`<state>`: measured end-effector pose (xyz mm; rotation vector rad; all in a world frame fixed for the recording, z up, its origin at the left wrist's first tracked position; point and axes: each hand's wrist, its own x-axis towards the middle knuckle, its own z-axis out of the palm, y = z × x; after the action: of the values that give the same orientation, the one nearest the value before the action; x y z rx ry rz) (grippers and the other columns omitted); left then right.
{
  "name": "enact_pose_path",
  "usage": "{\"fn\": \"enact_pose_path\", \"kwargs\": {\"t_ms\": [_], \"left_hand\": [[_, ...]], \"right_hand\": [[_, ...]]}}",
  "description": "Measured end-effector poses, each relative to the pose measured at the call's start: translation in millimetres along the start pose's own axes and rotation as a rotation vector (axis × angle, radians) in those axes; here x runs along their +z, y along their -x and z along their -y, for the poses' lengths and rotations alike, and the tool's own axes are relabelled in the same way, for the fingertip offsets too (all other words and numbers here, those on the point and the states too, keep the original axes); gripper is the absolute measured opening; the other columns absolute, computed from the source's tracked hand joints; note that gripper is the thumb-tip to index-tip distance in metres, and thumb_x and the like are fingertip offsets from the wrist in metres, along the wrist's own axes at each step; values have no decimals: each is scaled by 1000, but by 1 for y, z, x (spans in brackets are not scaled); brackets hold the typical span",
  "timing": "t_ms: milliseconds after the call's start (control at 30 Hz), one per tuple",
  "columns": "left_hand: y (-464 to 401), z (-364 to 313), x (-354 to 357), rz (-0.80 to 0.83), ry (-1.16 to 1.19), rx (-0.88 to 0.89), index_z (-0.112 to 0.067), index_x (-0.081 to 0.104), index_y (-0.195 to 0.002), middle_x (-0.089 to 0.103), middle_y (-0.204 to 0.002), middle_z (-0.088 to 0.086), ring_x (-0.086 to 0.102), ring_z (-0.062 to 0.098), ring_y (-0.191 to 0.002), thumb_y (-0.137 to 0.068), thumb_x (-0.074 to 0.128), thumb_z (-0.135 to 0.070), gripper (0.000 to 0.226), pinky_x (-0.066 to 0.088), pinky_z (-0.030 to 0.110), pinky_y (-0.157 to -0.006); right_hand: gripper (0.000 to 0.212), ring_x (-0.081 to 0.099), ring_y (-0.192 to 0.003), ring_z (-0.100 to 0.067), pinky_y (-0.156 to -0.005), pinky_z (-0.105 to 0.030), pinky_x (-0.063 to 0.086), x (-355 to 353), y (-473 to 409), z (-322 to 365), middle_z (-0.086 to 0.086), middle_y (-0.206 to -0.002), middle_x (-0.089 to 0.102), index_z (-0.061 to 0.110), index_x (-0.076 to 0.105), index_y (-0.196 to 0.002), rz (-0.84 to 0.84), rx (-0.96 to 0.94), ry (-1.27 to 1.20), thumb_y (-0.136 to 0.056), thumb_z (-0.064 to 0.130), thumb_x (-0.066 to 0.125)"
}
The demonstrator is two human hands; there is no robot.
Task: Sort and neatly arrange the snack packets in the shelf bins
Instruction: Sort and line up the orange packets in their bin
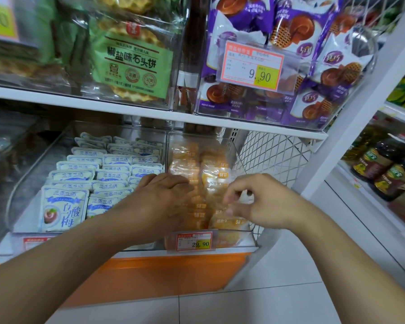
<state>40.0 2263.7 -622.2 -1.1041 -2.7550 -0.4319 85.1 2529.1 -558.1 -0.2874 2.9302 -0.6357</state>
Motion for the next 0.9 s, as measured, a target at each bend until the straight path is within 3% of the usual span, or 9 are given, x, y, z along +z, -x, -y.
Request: {"fn": "enact_pose_path", "kwargs": {"t_ms": [133, 233, 400, 500, 633, 700, 767, 900], "left_hand": [[7, 4, -10, -12, 80, -47, -37, 39, -152, 30, -159, -18, 25, 8, -148, -96, 62, -41, 61, 20, 27, -120], [13, 7, -17, 5, 111, -85, -36, 38, -154, 24, -162, -19, 29, 8, -148, -98, 60, -38, 60, 27, 25, -117], [18, 9, -22, -7, 178, -136, -38, 37, -153, 18, -163, -23, 37, 5, -142, -104, 50, -35, 51, 33, 24, -113], [16, 10, -20, -35, 194, -118, -38, 42, -151, 25, -161, -22, 33, 6, -145, -105, 48, -33, 46, 30, 24, -116], [13, 10, -14, -65, 179, -61, -30, 52, -145, 42, -154, -12, 35, 9, -143, -104, 50, -29, 42, 26, 21, -114], [13, 11, -12, -84, 149, -23, -26, 59, -139, 51, -146, -9, 39, 12, -139, -102, 50, -27, 39, 31, 28, -115], [14, 10, -11, -93, 142, 5, -25, 64, -133, 56, -140, -9, 40, 13, -138, -96, 47, -30, 41, 35, 40, -114], [16, 8, -9, -64, 116, 10, -32, 64, -130, 53, -145, -14, 30, 13, -146, -90, 39, -55, 53, 24, 41, -115]], "right_hand": [[17, 63, -89, 1, -85, -29, 57, 17, 2, 2, 22, -88, 71, 41, 76, -81, 7, 37, 222, -84, 25, 80], [11, 64, -92, -3, -84, -28, 56, 18, 1, 9, 23, -86, 71, 40, 77, -86, -88, 58, 318, -84, 29, 78], [11, 68, -85, -6, -80, -33, 58, 21, -3, 21, 22, -78, 71, 41, 75, -80, -263, 30, 175, -85, 32, 80], [8, 67, -82, -2, -81, -31, 58, 34, -6, 37, 22, -81, 74, 39, 79, -83, -292, -45, 76, -87, 32, 81], [9, 66, -85, -4, -81, -31, 57, 54, -12, 50, 21, -87, 75, 39, 81, -87, -297, -91, 117, -88, 31, 77], [10, 67, -88, -8, -81, -33, 58, 62, -15, 50, 19, -90, 76, 38, 81, -90, -302, -76, 110, -88, 30, 75], [14, 68, -90, -12, -80, -34, 58, 68, -14, 49, 15, -92, 77, 37, 81, -93, -294, -66, 136, -88, 28, 71], [17, 66, -95, -15, -77, -26, 50, 68, -14, 48, 10, -94, 75, 39, 81, -97, -289, -99, 213, -89, 29, 69]]}}
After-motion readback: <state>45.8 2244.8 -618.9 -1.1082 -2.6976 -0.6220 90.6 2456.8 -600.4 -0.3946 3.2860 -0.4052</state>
